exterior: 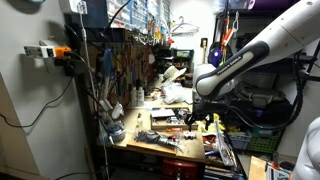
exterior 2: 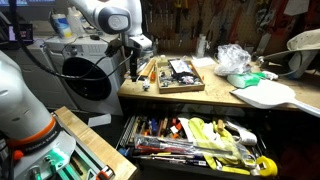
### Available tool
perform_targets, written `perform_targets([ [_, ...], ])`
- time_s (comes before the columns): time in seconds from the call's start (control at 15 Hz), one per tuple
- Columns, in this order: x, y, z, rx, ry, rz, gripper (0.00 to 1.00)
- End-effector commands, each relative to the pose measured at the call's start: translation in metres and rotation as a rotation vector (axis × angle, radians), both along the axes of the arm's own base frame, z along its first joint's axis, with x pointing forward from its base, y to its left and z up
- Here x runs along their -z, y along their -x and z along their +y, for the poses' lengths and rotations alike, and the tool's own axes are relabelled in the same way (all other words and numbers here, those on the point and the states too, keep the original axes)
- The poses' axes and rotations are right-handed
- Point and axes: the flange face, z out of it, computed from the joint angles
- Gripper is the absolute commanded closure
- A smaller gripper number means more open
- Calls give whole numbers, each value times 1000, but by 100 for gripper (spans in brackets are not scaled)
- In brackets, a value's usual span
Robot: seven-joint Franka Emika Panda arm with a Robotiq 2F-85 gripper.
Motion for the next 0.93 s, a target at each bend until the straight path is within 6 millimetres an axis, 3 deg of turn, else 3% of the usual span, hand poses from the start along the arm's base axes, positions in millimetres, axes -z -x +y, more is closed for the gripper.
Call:
perform_targets([
  [0.0, 24, -10, -18, 38, -32, -18, 0],
  [0.4, 45, -17, -38, 88, -80, -108, 0],
  [0.47, 37, -14, -32, 79, -59, -93, 0],
  [0.87, 43, -20, -37, 83, -56, -108, 0],
])
